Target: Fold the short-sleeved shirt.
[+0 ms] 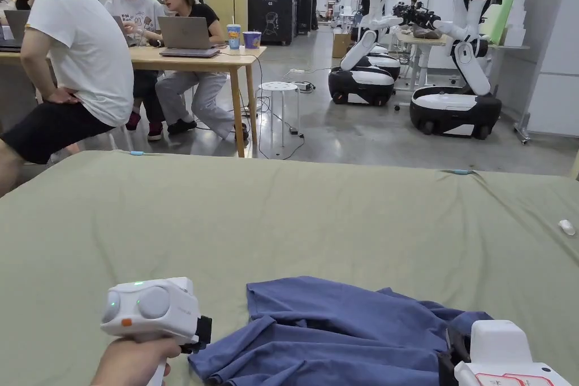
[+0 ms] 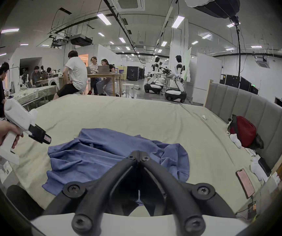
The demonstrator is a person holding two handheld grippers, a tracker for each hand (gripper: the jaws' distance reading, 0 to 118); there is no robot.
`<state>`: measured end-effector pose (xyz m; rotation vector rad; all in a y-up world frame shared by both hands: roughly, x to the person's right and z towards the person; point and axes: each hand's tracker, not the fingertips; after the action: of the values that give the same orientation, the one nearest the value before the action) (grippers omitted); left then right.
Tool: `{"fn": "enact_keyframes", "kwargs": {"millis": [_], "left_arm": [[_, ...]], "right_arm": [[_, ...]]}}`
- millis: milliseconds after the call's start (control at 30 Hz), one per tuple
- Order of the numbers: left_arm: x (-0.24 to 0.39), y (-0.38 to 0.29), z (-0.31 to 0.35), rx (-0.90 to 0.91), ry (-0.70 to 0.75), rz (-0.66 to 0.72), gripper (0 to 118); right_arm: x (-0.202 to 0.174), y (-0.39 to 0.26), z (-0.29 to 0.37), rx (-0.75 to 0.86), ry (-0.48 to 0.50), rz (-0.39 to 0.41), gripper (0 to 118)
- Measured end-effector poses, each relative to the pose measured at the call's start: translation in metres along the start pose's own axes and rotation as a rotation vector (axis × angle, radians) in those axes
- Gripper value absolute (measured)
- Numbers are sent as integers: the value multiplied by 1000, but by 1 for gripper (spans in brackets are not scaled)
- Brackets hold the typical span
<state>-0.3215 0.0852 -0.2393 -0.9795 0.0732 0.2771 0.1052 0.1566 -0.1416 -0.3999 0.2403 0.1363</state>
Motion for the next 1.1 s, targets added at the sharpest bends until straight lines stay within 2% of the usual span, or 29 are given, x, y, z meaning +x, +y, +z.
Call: {"fn": "enact_keyframes", "kwargs": {"millis": [33,67,100,133,200,300,400,433,467,500,533,667,833,1000,1100], "left_arm": [[1,4,-7,-5,15,-9,30],[3,5,-12,-11,36,-17,65],[4,6,-18,-22,39,-18,92],[6,3,-21,-43,33,-28,93],[11,-1,-30,-66,30,-43,79],[15,-9,-46,-95,63,-76,65],[23,-13,-47,-102,108,-146,63],[26,-13,-43,-100,111,-146,57],[31,-13,-39,-88,130,-171,43],[35,-15,-36,-60,163,-222,7],[34,-13,-34,-65,154,-212,3],[28,-9,-17,-17,106,-161,3],[36,-11,25,98,31,-163,2],[43,-9,32,137,11,-166,2],[48,-11,31,139,23,-163,2]], "right_arm": [[2,-1,-1,-3,-4,1,0],[4,-1,-2,-6,-9,3,0],[6,-1,-3,-8,-14,3,0],[10,-1,-4,-11,-19,-1,0],[15,-2,-6,-14,-30,-7,0],[22,-2,-8,-18,-42,-15,0],[27,-5,-7,-24,-53,-11,0],[28,-5,-7,-25,-55,-10,0],[31,-7,-8,-27,-60,-10,0],[33,-8,-9,-31,-63,-12,0],[36,-8,-10,-34,-67,-13,0],[54,-8,-16,-53,-91,3,0],[104,-15,-43,-135,-163,34,0],[169,-34,-97,-302,-157,-34,0],[190,-42,-124,-342,-112,-36,1]]}}
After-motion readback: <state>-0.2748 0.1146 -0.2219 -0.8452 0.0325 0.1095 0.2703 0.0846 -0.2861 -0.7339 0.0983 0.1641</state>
